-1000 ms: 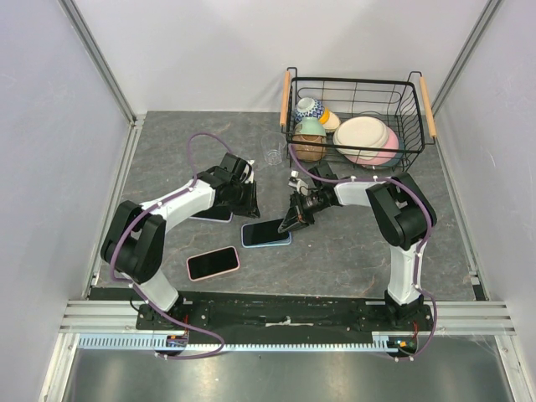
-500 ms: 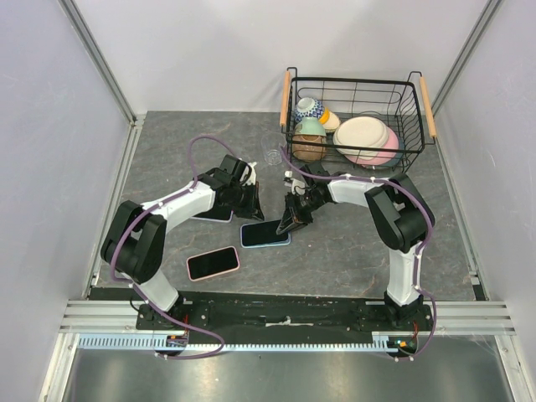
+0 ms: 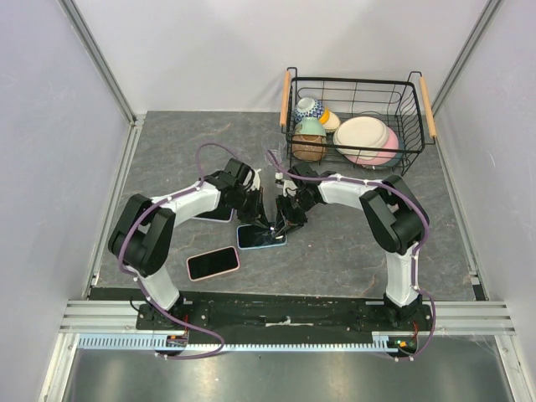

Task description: Put the phone into the phone case

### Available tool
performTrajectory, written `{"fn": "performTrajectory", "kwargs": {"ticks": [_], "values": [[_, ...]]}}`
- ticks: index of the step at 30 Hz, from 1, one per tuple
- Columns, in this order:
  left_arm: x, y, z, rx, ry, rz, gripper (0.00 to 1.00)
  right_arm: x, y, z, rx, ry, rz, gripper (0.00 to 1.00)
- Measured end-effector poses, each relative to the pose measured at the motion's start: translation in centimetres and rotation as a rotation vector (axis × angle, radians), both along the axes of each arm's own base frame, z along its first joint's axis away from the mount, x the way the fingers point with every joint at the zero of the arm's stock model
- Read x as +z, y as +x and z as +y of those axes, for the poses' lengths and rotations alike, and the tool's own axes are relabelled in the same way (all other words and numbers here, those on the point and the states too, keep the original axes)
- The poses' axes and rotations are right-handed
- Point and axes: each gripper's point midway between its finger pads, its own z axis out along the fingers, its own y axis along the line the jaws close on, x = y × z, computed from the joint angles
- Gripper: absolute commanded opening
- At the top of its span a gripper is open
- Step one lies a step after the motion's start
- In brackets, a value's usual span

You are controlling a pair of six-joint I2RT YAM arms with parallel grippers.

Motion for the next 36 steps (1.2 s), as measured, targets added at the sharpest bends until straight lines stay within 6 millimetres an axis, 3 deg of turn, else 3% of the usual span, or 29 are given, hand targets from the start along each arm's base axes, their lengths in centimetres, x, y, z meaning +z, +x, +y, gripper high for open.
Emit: {"fn": "performTrajectory", "kwargs": {"ticks": [12,36], "values": [[-1.8,-1.7,-0.2,-0.007,-0.012,0.097,0.02,-0.1,-0.1,0.1,0.002,-0.044,-0.015,0.43],[-2.9,-2.2,-0.1,0.041,-0.01,0.197,0.02,0.0,-0.2,-0.5,0.003,-0.196,-0.133,0.68]]}}
